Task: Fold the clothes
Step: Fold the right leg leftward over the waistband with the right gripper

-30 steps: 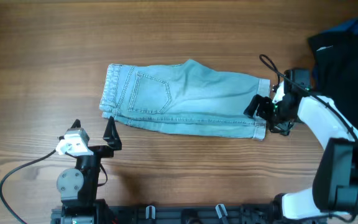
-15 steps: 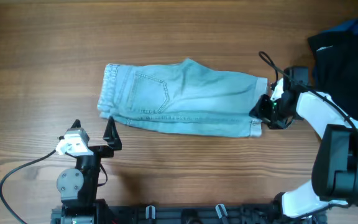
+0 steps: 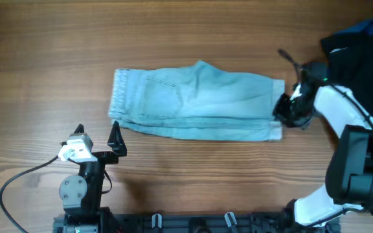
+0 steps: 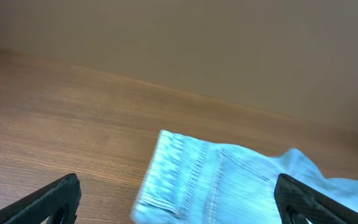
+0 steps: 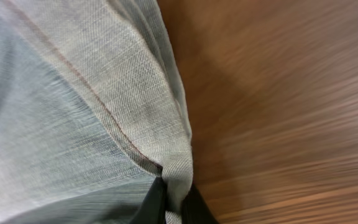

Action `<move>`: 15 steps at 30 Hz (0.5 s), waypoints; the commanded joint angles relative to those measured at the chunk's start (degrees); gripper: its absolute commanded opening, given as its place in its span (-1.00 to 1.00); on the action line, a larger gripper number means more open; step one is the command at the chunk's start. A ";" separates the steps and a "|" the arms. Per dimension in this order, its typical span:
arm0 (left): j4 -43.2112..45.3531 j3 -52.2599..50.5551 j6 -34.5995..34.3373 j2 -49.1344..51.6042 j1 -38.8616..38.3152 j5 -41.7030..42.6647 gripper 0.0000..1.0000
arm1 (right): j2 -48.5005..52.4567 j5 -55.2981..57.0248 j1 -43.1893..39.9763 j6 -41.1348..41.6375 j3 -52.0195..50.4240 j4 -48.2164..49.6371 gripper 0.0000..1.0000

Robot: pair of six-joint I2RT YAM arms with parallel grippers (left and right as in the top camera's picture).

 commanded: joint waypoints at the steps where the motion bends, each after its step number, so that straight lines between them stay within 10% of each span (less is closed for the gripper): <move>1: -0.20 -0.37 0.50 -0.28 0.48 -0.33 0.99 | 0.70 7.23 -2.91 -1.01 7.69 -4.00 -0.92; 15: -0.17 -0.35 -2.95 2.32 0.48 0.72 1.00 | -9.18 -3.58 4.87 -7.78 13.77 -5.84 -0.92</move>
